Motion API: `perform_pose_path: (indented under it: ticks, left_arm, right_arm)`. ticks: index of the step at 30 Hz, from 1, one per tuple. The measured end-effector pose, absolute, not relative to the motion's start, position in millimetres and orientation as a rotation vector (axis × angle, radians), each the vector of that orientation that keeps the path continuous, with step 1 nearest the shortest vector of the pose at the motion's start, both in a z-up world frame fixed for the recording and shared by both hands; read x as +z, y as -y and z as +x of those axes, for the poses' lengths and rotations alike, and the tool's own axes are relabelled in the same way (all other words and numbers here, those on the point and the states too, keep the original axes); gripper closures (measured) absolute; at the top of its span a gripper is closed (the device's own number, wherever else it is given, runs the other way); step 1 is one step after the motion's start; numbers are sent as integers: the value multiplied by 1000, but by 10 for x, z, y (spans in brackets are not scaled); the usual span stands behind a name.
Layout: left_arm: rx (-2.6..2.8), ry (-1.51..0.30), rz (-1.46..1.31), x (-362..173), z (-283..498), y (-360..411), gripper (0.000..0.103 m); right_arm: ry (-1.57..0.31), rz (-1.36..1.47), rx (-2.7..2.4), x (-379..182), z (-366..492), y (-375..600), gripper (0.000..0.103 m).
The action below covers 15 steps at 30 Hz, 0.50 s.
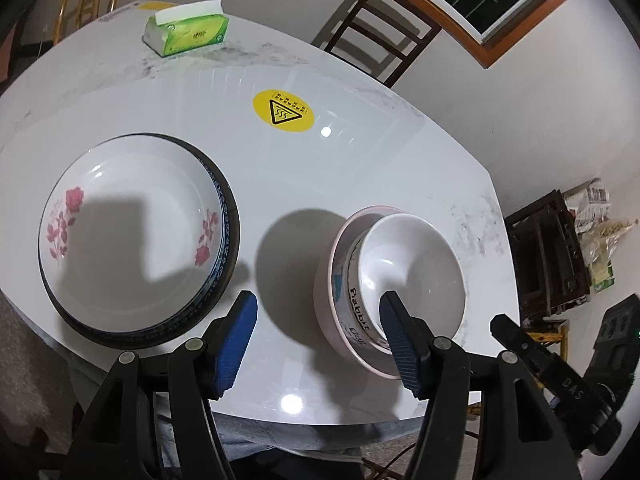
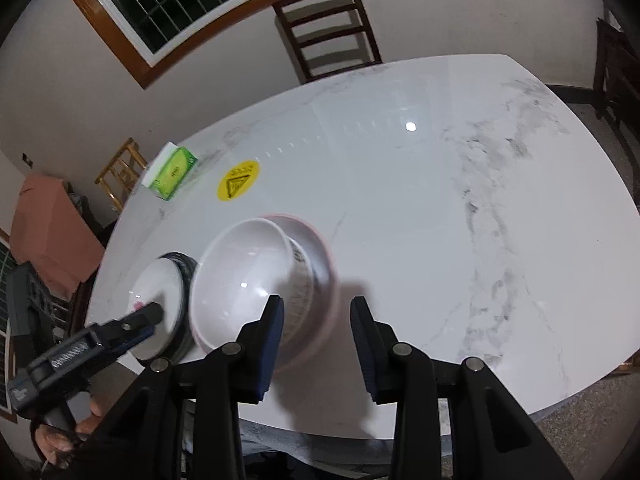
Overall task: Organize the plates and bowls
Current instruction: 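Grasp the rim of the pink bowl with the left gripper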
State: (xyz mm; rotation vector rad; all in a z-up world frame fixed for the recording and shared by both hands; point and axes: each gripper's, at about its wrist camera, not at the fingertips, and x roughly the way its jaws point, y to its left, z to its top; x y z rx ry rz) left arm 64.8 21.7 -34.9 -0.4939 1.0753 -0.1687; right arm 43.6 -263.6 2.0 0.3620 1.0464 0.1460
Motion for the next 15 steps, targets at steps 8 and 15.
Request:
perform_pose_path:
  ticks: [8, 15]
  left_arm:
    - [-176, -1109, -550, -424, 675, -250, 43]
    - [-169, -1127, -585, -484, 674, -289, 41]
  right_arm:
    - [-1102, 402, 133, -130, 480, 2664, 67]
    - [-1135, 404, 142, -213, 516, 2632, 67]
